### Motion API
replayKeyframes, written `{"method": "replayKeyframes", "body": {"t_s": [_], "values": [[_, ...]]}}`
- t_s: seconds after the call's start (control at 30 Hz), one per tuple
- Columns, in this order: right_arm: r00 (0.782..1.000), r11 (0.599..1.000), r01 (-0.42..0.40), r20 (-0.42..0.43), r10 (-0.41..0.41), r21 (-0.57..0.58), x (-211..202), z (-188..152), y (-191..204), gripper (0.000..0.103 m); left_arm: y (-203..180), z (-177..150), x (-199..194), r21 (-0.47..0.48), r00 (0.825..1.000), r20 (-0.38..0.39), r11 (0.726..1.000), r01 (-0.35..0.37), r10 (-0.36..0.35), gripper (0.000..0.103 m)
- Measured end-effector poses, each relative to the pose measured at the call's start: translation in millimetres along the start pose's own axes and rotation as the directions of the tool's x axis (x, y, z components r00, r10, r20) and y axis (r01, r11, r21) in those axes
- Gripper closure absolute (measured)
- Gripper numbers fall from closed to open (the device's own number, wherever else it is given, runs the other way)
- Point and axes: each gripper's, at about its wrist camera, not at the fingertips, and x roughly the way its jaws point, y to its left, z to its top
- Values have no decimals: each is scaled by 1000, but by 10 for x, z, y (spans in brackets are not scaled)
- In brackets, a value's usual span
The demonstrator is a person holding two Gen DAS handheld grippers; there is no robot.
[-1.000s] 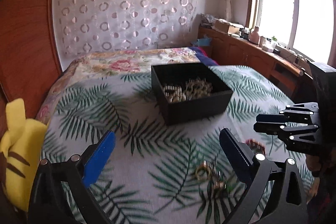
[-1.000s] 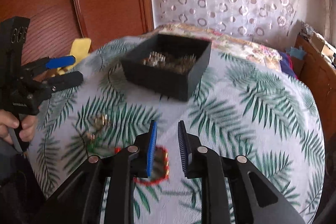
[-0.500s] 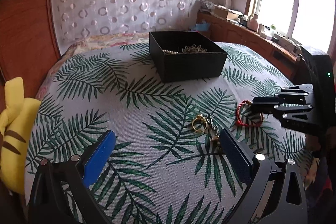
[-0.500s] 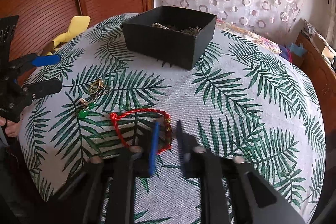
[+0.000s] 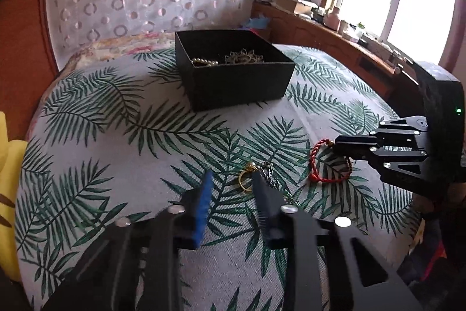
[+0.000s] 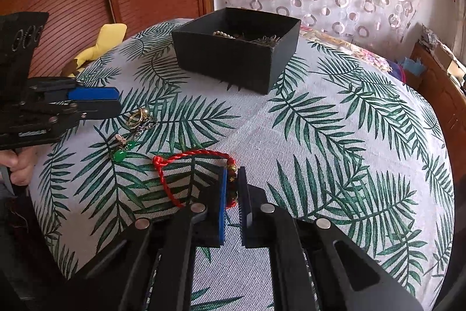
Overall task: Organize jewelry
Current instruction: 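Open both tools over the box and return them to the remaining jewelry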
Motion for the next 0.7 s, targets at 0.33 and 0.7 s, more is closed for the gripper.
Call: {"method": "replayKeyframes", "body": {"t_s": [0.33, 0.7], "values": [[1000, 1000, -18, 2, 18, 16, -10, -7, -21, 95, -96, 65, 183, 55, 998, -57, 998, -11, 14, 88], [1000, 1000, 10, 3, -10, -10, -19, 8, 18, 95, -110, 121, 137, 86, 999, -25, 996, -41, 43, 103]]}}
